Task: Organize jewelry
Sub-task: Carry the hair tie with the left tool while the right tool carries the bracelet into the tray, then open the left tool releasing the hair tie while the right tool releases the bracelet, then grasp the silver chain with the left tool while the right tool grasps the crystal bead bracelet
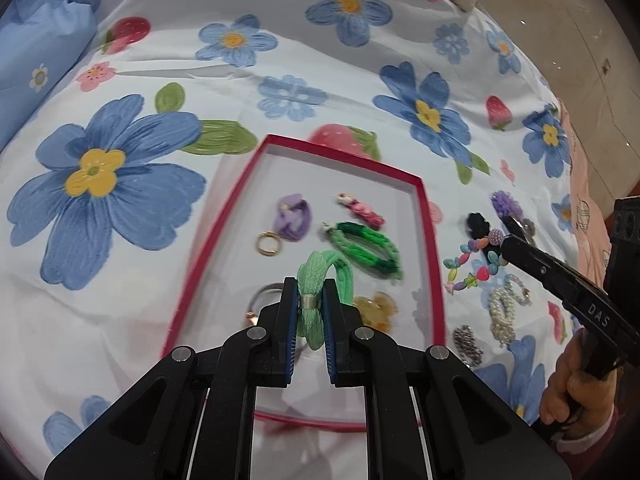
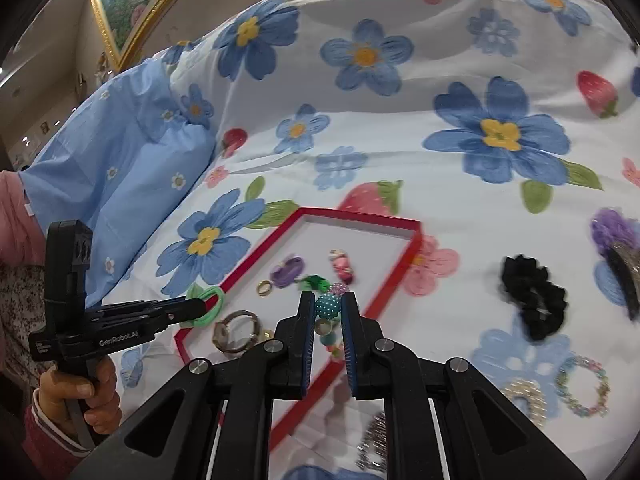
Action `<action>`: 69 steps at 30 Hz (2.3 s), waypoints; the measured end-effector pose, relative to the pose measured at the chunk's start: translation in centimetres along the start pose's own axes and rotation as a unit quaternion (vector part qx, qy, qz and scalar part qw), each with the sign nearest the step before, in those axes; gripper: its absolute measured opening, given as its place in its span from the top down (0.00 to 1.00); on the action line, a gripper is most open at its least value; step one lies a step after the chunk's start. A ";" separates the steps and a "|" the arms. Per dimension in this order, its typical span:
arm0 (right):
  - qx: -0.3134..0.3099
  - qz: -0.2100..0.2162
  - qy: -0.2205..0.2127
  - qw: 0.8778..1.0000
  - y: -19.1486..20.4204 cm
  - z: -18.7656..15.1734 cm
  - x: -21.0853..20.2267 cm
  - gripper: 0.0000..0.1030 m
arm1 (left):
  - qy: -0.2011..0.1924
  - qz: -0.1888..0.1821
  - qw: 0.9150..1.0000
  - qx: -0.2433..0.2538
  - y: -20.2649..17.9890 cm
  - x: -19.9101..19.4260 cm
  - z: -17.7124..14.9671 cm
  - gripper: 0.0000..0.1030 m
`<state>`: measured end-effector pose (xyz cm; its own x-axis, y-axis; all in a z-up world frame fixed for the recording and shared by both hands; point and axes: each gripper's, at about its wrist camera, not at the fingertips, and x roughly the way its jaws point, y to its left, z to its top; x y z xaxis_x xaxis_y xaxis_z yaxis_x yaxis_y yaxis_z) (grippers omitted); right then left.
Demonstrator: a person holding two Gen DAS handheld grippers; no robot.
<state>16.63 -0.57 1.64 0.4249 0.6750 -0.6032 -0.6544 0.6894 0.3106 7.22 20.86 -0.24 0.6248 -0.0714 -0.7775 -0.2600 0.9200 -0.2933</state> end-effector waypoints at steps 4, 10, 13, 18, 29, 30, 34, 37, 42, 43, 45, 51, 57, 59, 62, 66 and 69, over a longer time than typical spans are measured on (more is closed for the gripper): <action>-0.006 0.009 0.006 1.000 0.9 0.4 1.5 0.88 | 0.002 0.003 1.000 -0.002 0.7 0.6 0.6 0.90; -0.003 0.026 0.012 1.000 1.5 1.6 3.8 0.88 | 0.017 0.010 1.000 0.009 0.8 3.0 2.0 0.90; 0.001 0.034 0.017 0.999 1.6 2.2 5.2 0.88 | 0.027 0.015 0.999 0.013 0.8 4.5 2.5 0.90; 0.006 0.029 0.040 0.999 0.9 1.8 7.9 0.87 | 0.045 0.021 0.999 0.011 1.3 6.9 2.7 0.90; 0.003 0.000 0.093 0.996 -0.8 -0.1 11.1 0.87 | 0.073 0.031 0.997 0.016 1.5 9.4 2.1 0.89; 0.000 -0.001 0.095 0.995 -0.8 -0.2 11.2 0.87 | 0.073 0.031 0.997 0.015 1.5 9.4 2.1 0.89; -0.005 -0.004 0.101 0.995 -0.6 -0.4 11.5 0.83 | 0.071 0.036 0.997 0.012 1.7 9.3 2.1 0.89; -0.004 -0.004 0.100 0.995 -0.6 -0.4 11.5 0.83 | 0.071 0.038 0.997 0.010 1.7 9.3 2.1 0.87; 0.002 0.001 0.102 0.995 -0.7 -0.4 11.3 0.82 | 0.071 0.042 0.997 0.007 1.7 9.2 2.0 0.75; 0.004 0.002 0.103 0.995 -0.7 -0.4 11.3 0.82 | 0.070 0.042 0.997 0.007 1.7 9.2 2.1 0.75; 0.009 0.006 0.101 0.995 -0.9 -0.3 11.0 0.77 | 0.069 0.043 0.997 0.007 1.6 9.1 2.0 0.74; 0.013 0.008 0.089 0.996 -1.1 0.2 9.8 0.69 | 0.067 0.046 0.997 0.007 1.4 8.9 2.0 0.66; 0.024 0.012 0.056 0.998 -1.4 0.7 6.8 0.66 | 0.050 0.040 0.998 -0.004 1.2 7.2 1.9 0.59; 0.026 0.011 0.046 0.999 -1.7 0.7 5.7 0.65 | 0.042 0.034 0.998 -0.010 1.0 6.5 1.8 0.56; 0.036 0.007 0.031 0.999 -2.5 0.5 4.0 0.62 | 0.034 0.025 0.999 -0.015 0.4 5.6 1.7 0.53; 0.051 -0.007 0.019 0.999 -4.0 -0.2 1.8 0.58 | 0.027 0.013 0.999 -0.011 -1.0 4.7 1.5 0.49; 0.063 -0.019 0.016 0.998 -5.4 -1.0 0.5 0.58 | 0.021 0.003 1.000 -0.006 -2.1 3.9 1.2 0.47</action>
<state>19.76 -4.23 -1.00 0.4262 0.6405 -0.6388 -0.5536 0.7432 0.3758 11.11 19.09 -1.97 0.5913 -0.0818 -0.8023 -0.2731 0.9157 -0.2947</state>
